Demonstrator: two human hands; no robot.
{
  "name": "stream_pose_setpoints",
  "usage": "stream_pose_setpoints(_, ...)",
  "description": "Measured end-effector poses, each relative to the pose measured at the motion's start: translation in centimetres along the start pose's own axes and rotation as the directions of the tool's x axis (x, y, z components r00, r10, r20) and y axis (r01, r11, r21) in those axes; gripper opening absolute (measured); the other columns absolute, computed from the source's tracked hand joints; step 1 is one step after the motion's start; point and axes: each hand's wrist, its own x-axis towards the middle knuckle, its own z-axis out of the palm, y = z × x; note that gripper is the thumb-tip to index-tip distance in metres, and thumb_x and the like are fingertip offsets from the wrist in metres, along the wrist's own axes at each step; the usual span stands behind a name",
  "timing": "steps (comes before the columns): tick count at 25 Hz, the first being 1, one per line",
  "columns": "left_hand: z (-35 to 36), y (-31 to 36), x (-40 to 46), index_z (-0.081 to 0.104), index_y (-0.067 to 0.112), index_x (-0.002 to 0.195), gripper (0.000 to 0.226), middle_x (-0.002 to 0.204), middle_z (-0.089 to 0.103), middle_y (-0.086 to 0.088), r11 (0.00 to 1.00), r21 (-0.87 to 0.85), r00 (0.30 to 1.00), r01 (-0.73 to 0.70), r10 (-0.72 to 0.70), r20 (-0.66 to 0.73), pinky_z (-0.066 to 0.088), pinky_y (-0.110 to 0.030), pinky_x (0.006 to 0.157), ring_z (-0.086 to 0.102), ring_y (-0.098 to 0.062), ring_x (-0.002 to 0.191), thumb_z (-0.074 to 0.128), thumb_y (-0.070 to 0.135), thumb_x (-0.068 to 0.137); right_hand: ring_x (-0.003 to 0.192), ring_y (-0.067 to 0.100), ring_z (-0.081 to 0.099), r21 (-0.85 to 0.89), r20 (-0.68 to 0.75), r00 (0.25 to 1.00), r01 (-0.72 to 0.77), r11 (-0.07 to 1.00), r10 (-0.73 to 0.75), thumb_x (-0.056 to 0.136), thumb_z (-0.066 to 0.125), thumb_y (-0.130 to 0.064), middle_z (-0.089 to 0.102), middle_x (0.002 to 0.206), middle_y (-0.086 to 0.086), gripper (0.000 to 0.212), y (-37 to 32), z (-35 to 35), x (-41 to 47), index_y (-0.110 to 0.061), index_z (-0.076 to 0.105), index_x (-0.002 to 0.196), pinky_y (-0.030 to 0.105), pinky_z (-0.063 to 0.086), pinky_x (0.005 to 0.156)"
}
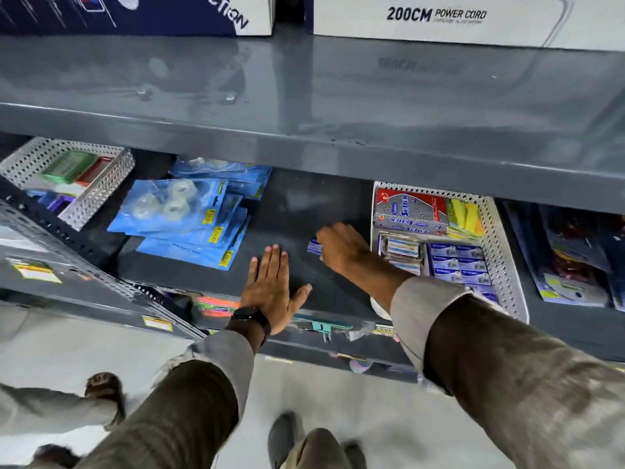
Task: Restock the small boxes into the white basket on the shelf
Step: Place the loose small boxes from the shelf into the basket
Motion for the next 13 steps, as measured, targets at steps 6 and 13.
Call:
stream_pose_setpoints(6,0.1,0.2,0.1,0.003,0.005,0.161,0.097,0.171,-0.001,-0.016,1.0,0.008,1.0,0.003,-0.003,0.016,-0.003,-0.05,0.128,-0.004,-0.029,0.159,0.001,0.074,0.092,0.096,0.035,0.073,0.188,-0.196,0.981,0.035,0.981,0.003,0.091,0.067,-0.011,0.079,0.105,0.014,0.023,1.9,-2.5,-3.8,-0.016,0.077,0.11,0.041,0.06,0.086)
stream_pose_setpoints(13,0.2,0.2,0.3,-0.001,0.006,0.161,0.1,0.172,-0.008,-0.012,1.0,0.01,0.999,0.013,-0.013,0.043,-0.01,-0.047,0.127,-0.014,-0.025,0.158,-0.004,0.076,0.089,0.114,0.03,0.066,0.232,-0.191,0.93,-0.267,0.935,0.313,0.092,0.066,-0.013,0.076,0.12,0.007,0.031,13.1,-5.3,-13.4,-0.024,0.076,0.119,0.038,0.052,0.104)
